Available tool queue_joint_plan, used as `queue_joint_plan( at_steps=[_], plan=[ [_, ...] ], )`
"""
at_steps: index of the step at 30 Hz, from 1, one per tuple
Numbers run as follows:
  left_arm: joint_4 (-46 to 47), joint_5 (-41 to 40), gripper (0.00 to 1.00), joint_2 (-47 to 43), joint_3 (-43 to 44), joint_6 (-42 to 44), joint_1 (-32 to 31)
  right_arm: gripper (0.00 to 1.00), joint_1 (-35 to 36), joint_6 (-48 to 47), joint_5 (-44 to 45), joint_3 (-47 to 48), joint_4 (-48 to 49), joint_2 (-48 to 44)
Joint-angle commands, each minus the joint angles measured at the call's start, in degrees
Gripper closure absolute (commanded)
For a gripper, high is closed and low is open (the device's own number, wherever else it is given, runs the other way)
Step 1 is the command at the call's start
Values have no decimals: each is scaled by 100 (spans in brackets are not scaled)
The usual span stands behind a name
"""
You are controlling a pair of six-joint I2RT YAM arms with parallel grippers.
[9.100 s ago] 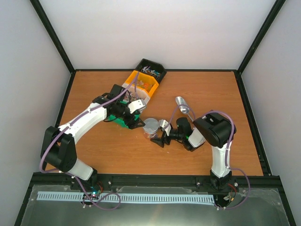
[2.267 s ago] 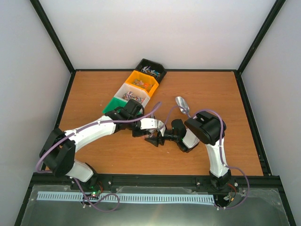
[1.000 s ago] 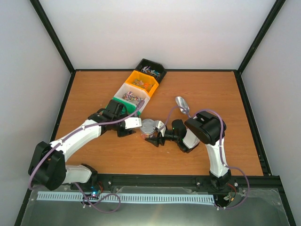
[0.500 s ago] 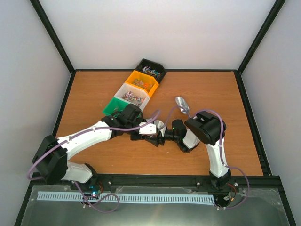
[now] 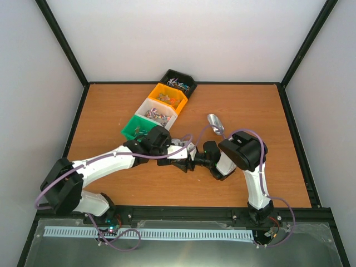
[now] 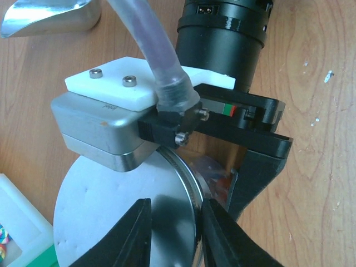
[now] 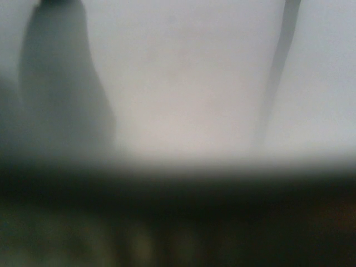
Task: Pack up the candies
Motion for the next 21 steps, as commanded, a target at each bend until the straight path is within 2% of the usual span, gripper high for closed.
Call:
queue_joint_plan(
  at_steps=[1, 10, 21],
  plan=[
    [79, -496, 74, -107, -123, 213, 116, 56, 45, -66, -147, -110, -22, 63],
    [124, -445, 78, -301, -454, 188, 191, 57, 45, -98, -182, -118, -61, 41],
    [-44, -352, 79, -531, -588, 295, 659, 59, 43, -118, -185, -119, -126, 24]
  ],
)
